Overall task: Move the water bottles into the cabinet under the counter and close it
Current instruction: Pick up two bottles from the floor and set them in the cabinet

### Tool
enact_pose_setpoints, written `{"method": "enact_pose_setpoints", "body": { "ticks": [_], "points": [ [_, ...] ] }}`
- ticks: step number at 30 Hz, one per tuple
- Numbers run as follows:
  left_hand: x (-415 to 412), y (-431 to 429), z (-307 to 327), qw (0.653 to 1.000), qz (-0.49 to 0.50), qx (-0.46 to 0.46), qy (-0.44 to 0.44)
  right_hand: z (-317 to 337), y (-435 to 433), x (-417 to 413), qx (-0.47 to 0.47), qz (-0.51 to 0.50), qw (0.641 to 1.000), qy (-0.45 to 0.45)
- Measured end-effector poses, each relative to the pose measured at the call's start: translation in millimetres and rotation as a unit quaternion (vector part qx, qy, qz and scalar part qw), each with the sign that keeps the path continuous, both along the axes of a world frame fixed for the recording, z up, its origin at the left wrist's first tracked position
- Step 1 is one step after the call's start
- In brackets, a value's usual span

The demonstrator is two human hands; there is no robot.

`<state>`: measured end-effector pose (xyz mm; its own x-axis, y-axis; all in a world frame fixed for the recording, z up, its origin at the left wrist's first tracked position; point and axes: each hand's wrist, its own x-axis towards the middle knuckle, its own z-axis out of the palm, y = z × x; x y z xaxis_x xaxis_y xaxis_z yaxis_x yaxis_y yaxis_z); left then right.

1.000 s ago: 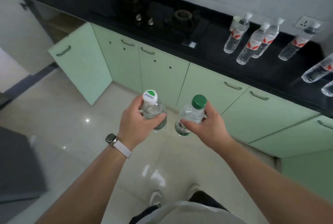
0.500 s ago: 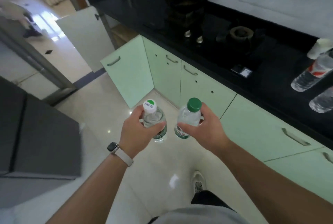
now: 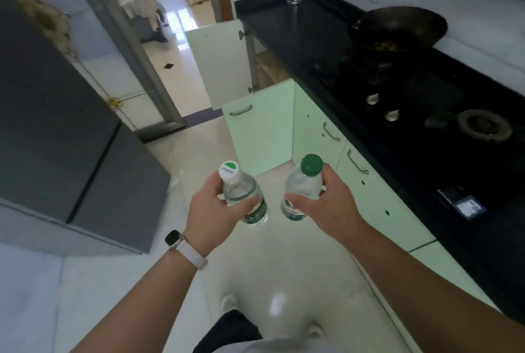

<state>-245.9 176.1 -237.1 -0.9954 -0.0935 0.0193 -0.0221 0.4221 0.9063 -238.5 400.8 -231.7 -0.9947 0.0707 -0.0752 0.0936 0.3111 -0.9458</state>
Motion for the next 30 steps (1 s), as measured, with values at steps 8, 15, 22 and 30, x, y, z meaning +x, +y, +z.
{"method": "enact_pose_setpoints", "body": {
  "ticks": [8,15,22,30],
  "points": [
    [-71,-72,-24,0.999,0.037,0.013,-0.016,-13,-65,-85,0.026,0.031,0.999,-0.014],
    [-169,-152,-37,1.000,0.016,-0.004,-0.019,-6,-150,-180,0.047,0.019,0.998,-0.029],
    [-270,-239,-31,1.000,0.009,-0.006,-0.007,9,-233,-275,0.028,0.003,0.999,-0.023],
    [-361,-282,-42,0.999,0.013,0.009,-0.041,3,-262,-371,0.041,0.019,0.998,-0.047]
  ]
}}
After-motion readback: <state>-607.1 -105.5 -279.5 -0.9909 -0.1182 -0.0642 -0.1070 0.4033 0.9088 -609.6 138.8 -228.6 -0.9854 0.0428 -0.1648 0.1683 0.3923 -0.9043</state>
